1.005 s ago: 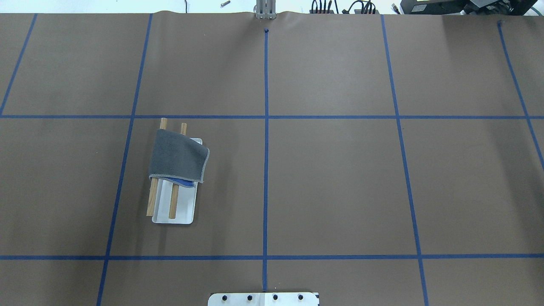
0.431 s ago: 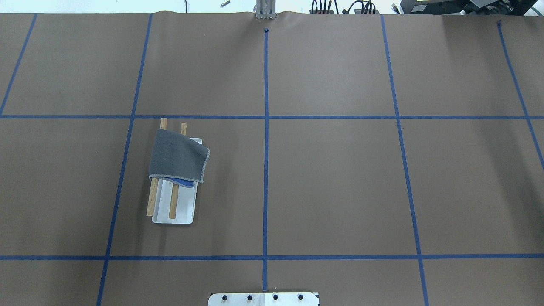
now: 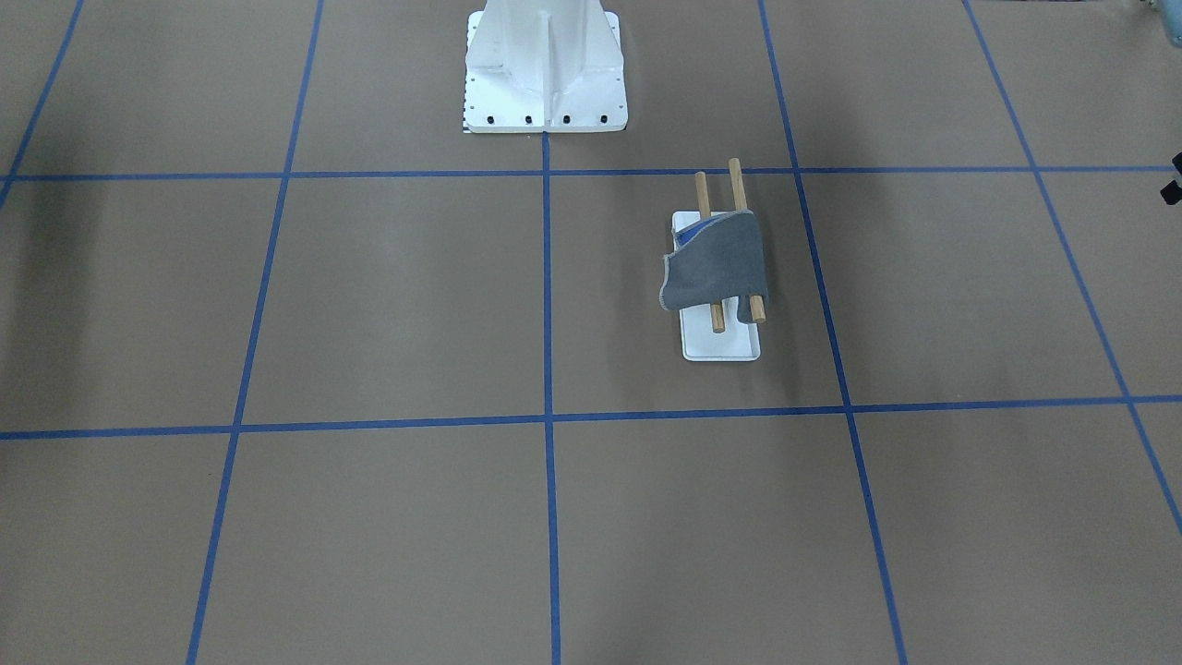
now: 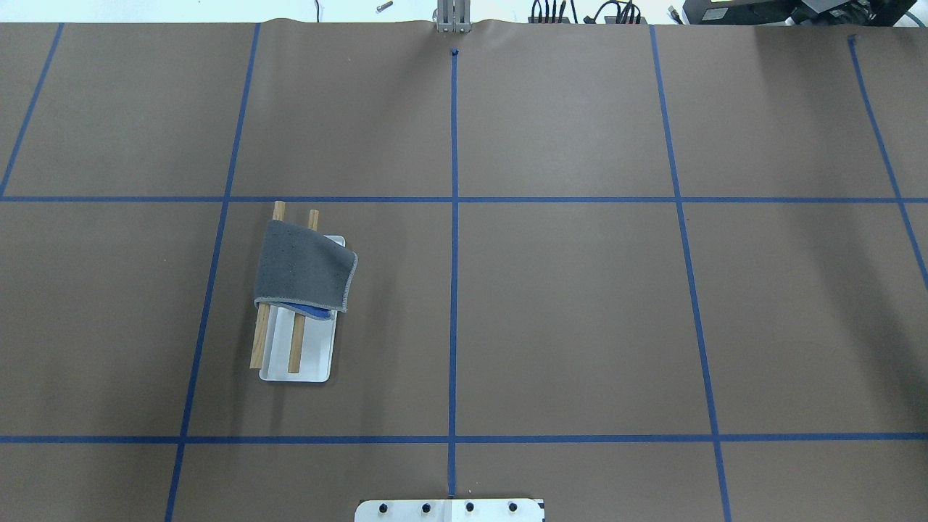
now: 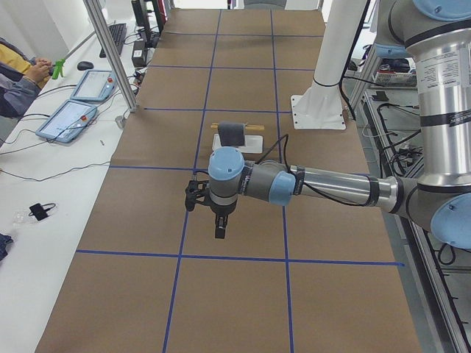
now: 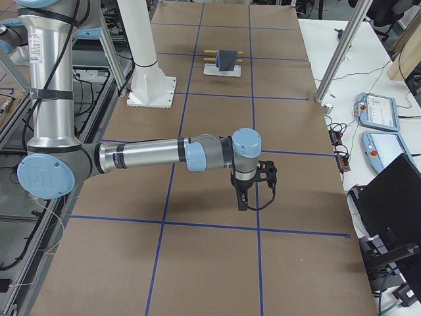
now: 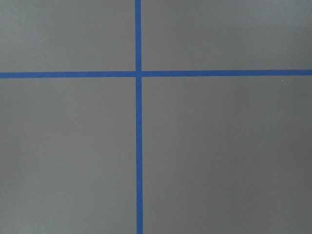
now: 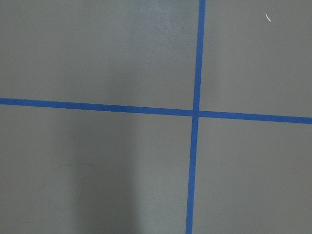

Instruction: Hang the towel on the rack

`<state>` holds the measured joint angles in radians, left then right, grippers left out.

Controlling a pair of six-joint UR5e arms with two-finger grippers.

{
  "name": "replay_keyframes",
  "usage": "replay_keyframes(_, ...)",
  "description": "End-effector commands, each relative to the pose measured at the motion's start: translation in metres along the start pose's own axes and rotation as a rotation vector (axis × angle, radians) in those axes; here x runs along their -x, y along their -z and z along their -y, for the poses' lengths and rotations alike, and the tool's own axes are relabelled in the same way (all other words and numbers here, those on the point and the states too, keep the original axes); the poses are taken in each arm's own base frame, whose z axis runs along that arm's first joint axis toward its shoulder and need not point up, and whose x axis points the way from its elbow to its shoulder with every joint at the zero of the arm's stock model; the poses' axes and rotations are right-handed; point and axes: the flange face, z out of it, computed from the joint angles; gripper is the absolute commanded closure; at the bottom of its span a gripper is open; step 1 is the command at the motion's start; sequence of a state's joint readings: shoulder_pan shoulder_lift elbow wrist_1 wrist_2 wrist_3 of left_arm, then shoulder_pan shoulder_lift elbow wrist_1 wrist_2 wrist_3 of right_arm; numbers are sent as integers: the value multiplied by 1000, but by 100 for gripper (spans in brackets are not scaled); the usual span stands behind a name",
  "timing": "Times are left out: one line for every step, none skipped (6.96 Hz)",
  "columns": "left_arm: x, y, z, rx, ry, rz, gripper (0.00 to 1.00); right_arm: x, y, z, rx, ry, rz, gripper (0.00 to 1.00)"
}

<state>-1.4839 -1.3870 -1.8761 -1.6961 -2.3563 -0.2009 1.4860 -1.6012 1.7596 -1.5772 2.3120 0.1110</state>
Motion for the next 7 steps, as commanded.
replay_keyframes(-6,4,6,-11,-20,-2,2,10,8,-1,-5,10,-7,0)
replay_keyframes(-4,2,6,-8,-18,-2,2,7,8,0,-7,11,-35,0)
replay_keyframes(-1,-1,6,-3,-13,-1,2,1,3,-4,0,6,-65,0)
replay_keyframes(-1,-1,8,-3,-11,-2,2,-11,-8,-17,25,-17,-74,0)
replay_keyframes(-1,-2,9,-2,-11,-11,2,-17,-13,-26,36,-26,-73,0)
replay_keyframes(-3,-1,13,-5,-14,-12,2,-14,-11,-27,35,-24,-65,0)
replay_keyframes(-9,3,21,-17,-26,-13,2,-13,-10,-27,32,-21,-61,0)
